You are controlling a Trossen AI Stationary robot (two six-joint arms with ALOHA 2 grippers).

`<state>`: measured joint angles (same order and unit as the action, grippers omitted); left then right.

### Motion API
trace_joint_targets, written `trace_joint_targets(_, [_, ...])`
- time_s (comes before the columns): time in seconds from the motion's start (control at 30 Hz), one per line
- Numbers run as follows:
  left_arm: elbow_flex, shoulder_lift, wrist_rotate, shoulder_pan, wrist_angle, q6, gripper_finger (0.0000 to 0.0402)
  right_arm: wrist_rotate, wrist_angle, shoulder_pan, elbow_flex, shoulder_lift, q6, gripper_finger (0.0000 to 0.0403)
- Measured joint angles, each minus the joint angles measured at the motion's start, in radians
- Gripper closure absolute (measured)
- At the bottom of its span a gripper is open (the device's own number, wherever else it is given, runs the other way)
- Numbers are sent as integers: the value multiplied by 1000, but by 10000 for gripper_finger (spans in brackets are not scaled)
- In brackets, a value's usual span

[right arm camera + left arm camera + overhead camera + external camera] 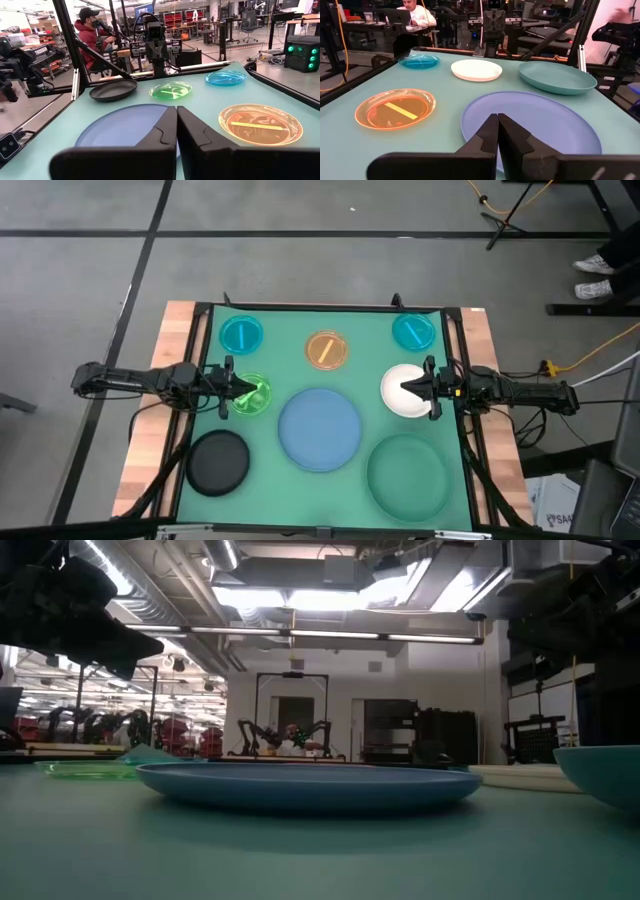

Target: Stack plastic plates

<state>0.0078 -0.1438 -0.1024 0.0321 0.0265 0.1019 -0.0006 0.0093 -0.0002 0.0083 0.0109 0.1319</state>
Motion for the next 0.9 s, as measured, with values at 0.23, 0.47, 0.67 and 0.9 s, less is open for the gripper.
trace_joint_targets(0.23, [0,0,-2,0,0,0,398,0,0,0,0,0,0,402])
trace_joint_targets(0.47, [0,0,-27,0,21,0,398,0,0,0,0,0,0,402])
trace_joint_targets(0.67, [0,0,-46,0,145,36,398,0,0,0,0,0,0,402])
trace_joint_targets(0.9, [0,0,-20,0,240,227,398,9,9,0,-1,0,-5,402])
